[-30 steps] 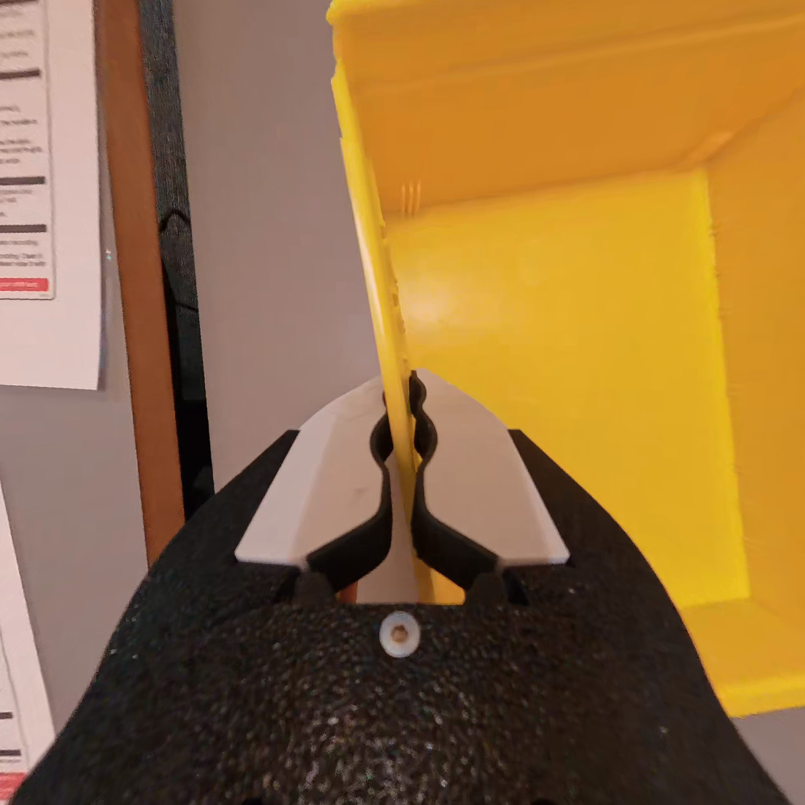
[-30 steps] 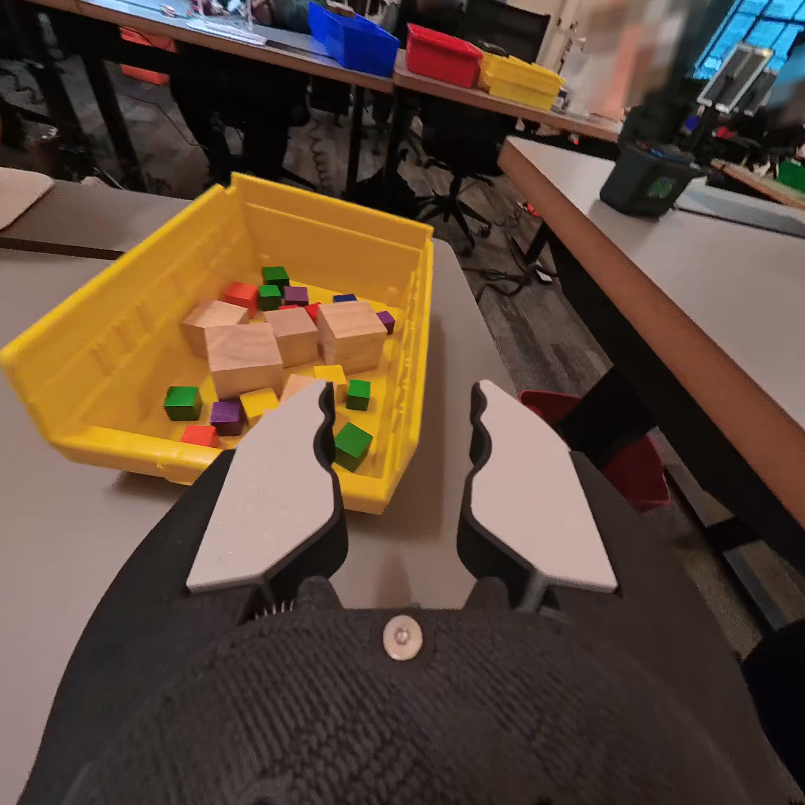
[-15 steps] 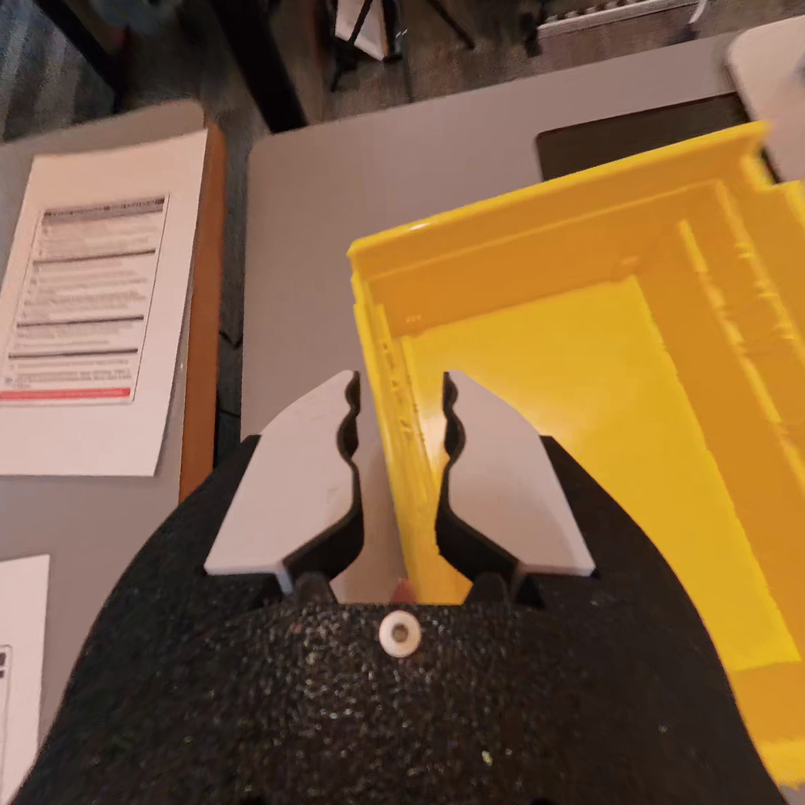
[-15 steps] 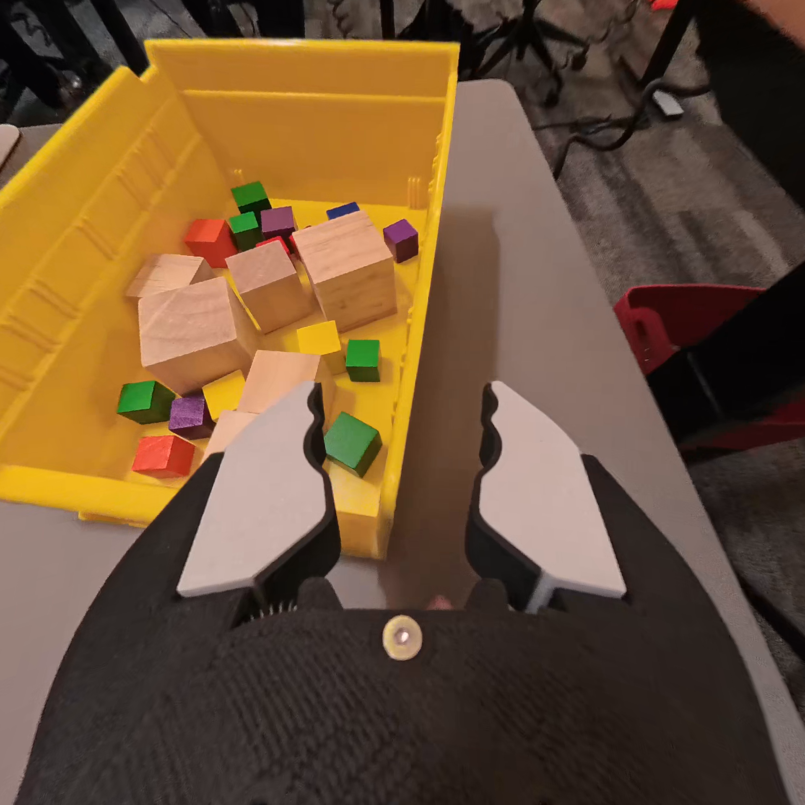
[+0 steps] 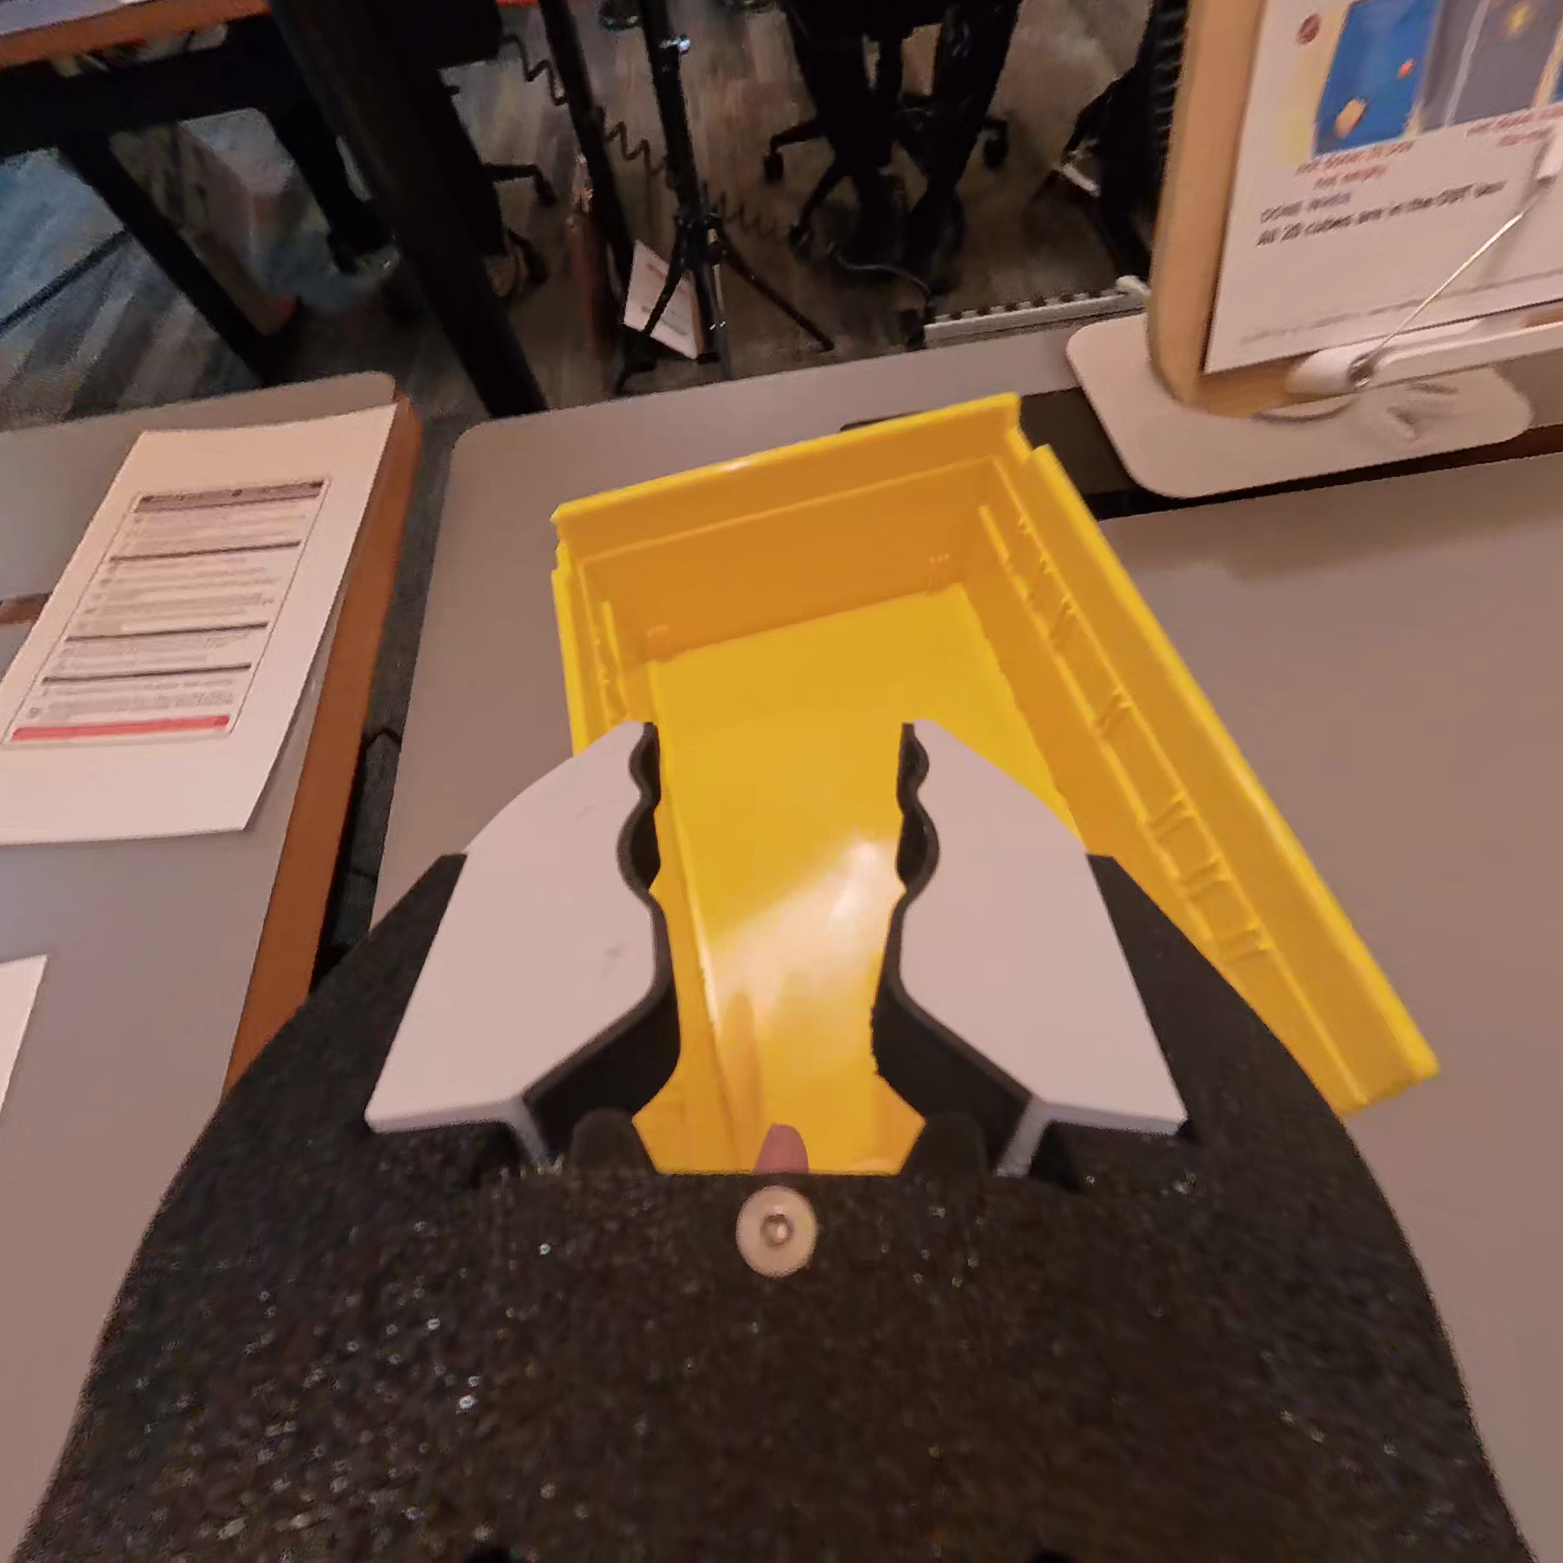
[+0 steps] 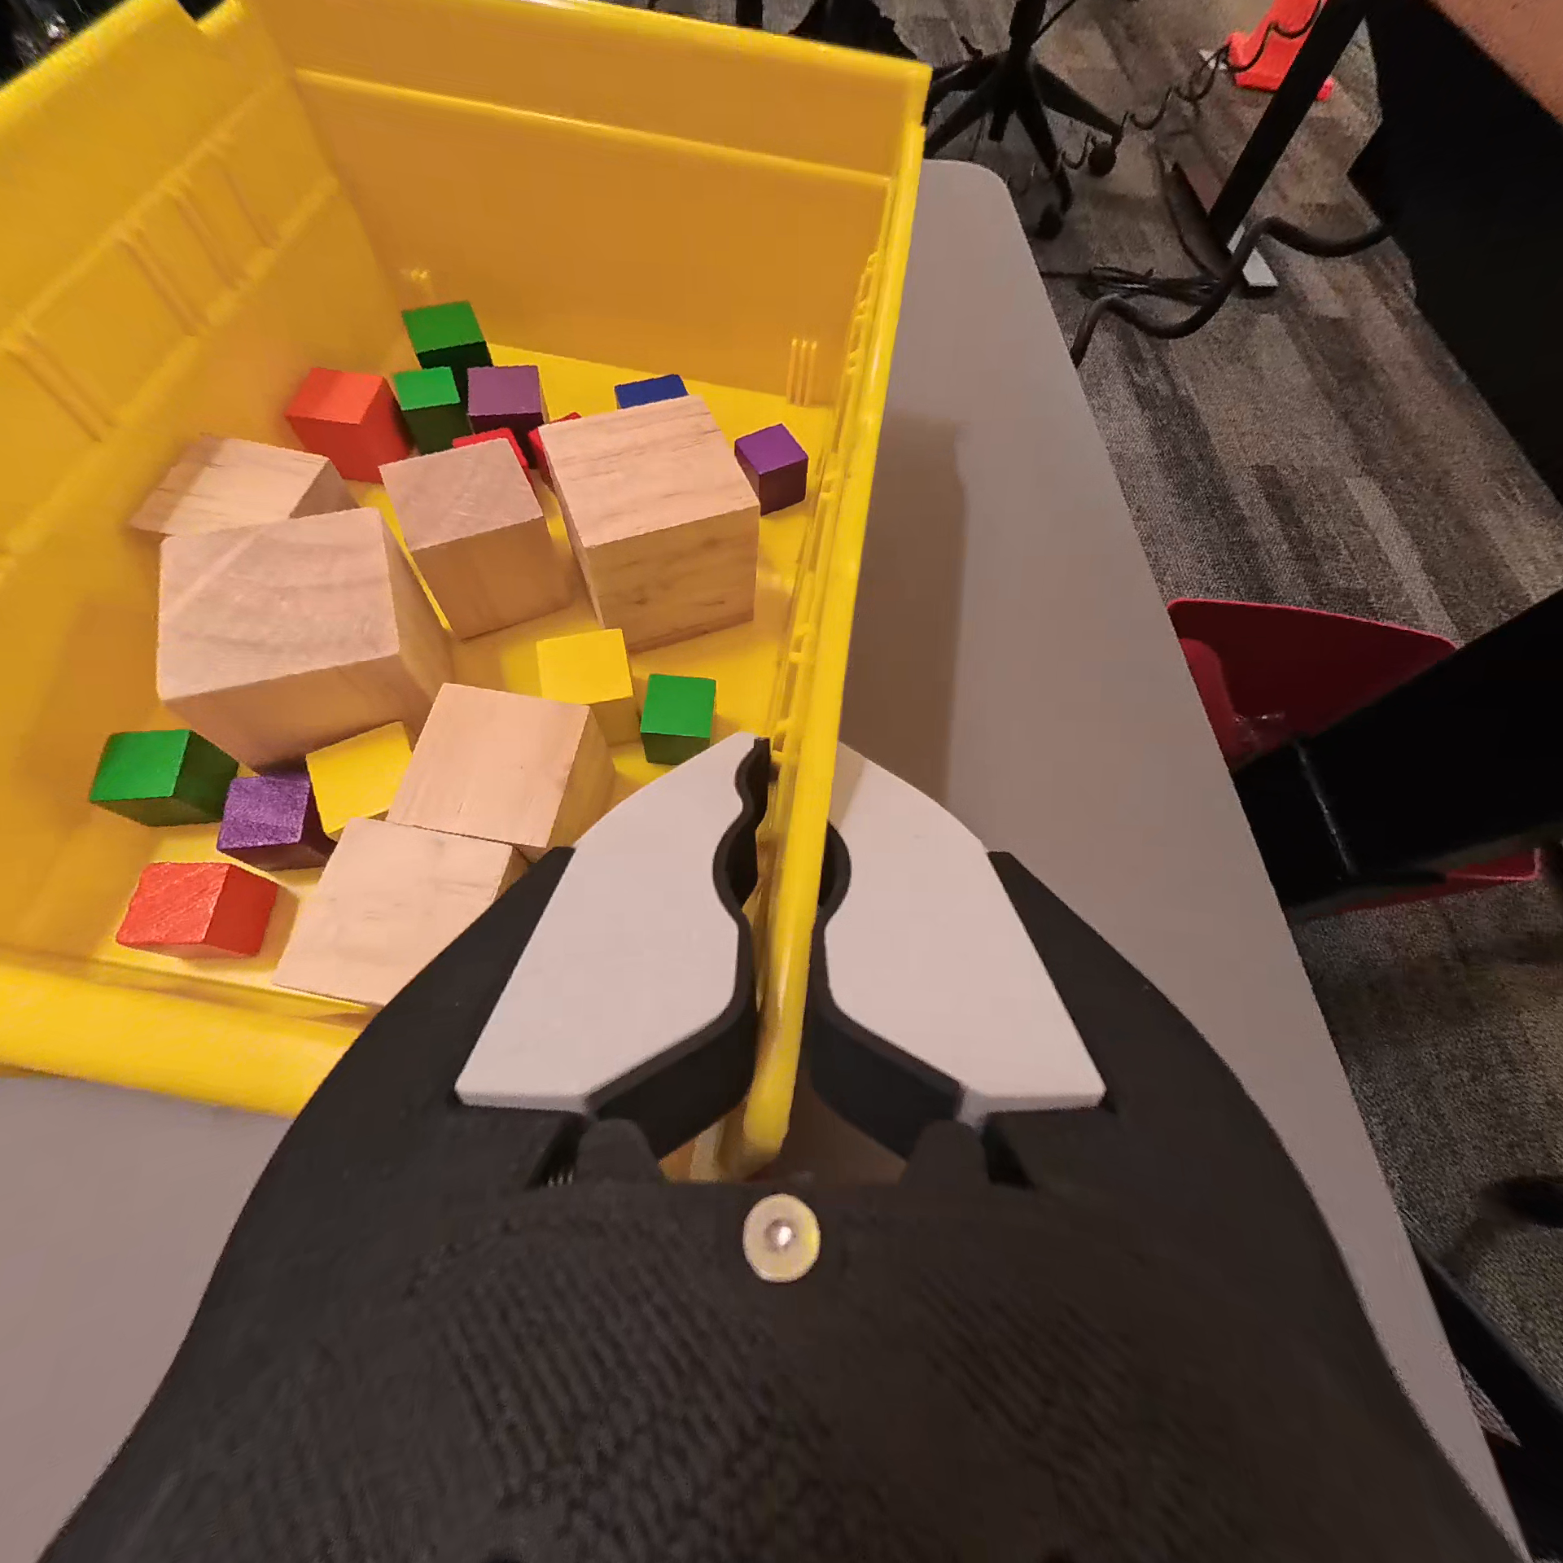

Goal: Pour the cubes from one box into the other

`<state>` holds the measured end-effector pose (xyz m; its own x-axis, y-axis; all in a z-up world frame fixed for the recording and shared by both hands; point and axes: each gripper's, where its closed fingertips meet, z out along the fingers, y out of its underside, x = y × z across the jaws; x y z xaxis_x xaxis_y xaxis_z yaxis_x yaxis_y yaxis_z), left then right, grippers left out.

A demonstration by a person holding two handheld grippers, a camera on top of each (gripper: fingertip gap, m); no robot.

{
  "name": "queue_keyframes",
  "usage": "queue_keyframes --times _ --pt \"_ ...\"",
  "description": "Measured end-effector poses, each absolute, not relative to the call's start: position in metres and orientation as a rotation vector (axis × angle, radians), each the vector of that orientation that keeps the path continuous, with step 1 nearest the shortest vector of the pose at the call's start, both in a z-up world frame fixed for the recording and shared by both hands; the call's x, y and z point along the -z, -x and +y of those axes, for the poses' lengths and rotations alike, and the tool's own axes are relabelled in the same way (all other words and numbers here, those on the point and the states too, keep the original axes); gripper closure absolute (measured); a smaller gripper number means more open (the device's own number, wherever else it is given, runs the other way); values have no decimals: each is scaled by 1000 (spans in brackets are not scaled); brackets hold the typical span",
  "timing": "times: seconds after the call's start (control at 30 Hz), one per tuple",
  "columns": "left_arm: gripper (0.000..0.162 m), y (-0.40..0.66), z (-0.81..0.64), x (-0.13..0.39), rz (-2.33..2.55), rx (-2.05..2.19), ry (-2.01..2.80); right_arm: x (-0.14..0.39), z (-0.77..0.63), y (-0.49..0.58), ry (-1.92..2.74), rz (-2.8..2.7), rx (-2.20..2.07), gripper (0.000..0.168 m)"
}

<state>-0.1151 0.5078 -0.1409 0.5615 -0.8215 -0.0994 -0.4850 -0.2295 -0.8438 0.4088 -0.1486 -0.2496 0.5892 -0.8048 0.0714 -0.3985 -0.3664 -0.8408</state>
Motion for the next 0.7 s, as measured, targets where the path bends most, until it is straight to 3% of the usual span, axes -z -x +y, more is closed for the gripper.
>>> queue_keyframes --times 0.03,0.7 --pt "109 122 509 146 1050 452 1901 250 -148 -408 1980 954 613 162" --pt "94 153 555 196 940 461 2067 249 -60 -286 2070 626 450 162"
